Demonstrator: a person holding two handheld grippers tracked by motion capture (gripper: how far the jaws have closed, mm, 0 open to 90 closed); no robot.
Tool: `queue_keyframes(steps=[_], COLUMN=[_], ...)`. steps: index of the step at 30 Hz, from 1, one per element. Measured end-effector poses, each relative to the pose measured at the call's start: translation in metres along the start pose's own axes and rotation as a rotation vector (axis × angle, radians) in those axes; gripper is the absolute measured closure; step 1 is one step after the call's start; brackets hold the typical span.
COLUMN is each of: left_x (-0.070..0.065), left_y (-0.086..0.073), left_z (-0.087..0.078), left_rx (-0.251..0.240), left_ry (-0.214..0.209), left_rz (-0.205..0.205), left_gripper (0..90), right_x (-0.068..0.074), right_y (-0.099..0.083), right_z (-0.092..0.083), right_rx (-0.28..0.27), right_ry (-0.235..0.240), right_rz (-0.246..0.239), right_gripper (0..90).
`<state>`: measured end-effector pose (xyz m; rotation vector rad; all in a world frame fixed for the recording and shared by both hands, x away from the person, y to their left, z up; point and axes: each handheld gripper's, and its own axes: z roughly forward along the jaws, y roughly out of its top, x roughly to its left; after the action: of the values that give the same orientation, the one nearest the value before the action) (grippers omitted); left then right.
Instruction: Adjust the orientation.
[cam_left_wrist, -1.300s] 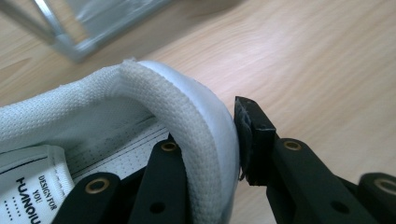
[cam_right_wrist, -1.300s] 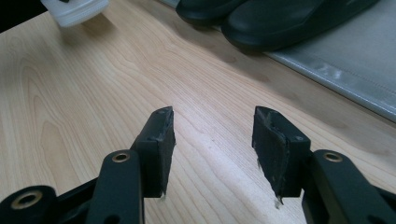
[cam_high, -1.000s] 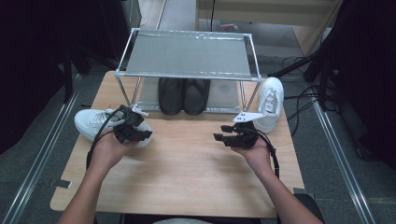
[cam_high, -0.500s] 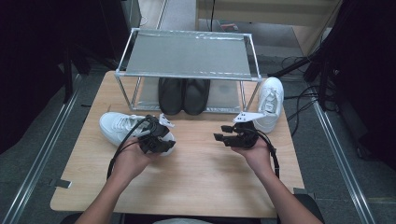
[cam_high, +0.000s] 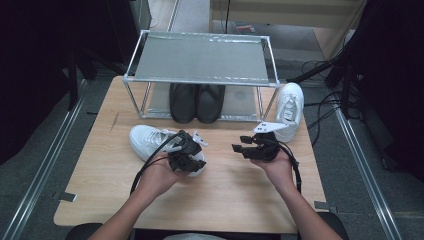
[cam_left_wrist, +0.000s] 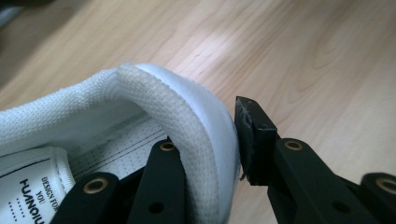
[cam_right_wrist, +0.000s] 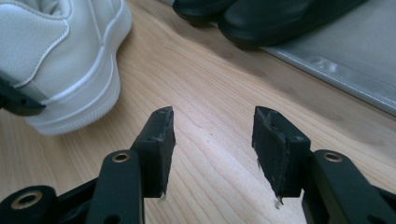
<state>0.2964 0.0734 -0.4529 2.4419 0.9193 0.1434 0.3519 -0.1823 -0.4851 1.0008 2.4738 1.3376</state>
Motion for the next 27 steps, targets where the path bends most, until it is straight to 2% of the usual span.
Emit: queue_keyframes(steps=[1,2,4,8,10,12,15,18,23,27], left_x=[-0.002,-0.004,-0.013,-0.021,-0.021,-0.019,-0.017,-0.017,-0.015,-0.012], left_y=[0.002,0.003,0.007,0.011,0.012,0.013,0.013,0.014,0.014,0.013], left_z=[0.003,0.005,0.013,0.030,0.035,0.039,0.041,0.041,0.038,0.034], left_rx=[0.001,0.000,0.017,0.044,0.044,0.045,0.026,0.026,0.002,-0.006], left_ry=[-0.032,-0.040,-0.035,-0.042,-0.036,-0.049,-0.066,-0.061,-0.060,-0.064], left_rz=[0.000,0.004,0.026,0.070,0.073,0.068,0.064,0.082,0.095,0.086], left_gripper=[73.9,73.9,73.7,73.6,73.5,72.9,72.0,70.7,56.1,50.2], right_x=[0.000,-0.001,-0.001,-0.001,-0.001,-0.001,-0.001,-0.001,0.000,0.000], right_y=[-0.001,-0.002,-0.003,-0.007,-0.008,-0.010,-0.012,-0.013,-0.014,-0.015], right_z=[-0.001,-0.002,-0.004,-0.008,-0.010,-0.011,-0.012,-0.012,-0.013,-0.014], right_rx=[-0.001,0.004,-0.004,-0.003,-0.005,-0.004,0.000,0.001,0.005,0.003], right_ry=[-0.003,-0.006,-0.012,-0.023,-0.028,-0.030,-0.032,-0.035,-0.038,-0.041], right_rz=[0.002,0.007,0.008,0.016,0.014,0.018,0.024,0.020,0.020,0.023], right_gripper=[49.9,50.0,50.0,49.9,49.9,49.9,49.9,49.9,49.9,49.8])
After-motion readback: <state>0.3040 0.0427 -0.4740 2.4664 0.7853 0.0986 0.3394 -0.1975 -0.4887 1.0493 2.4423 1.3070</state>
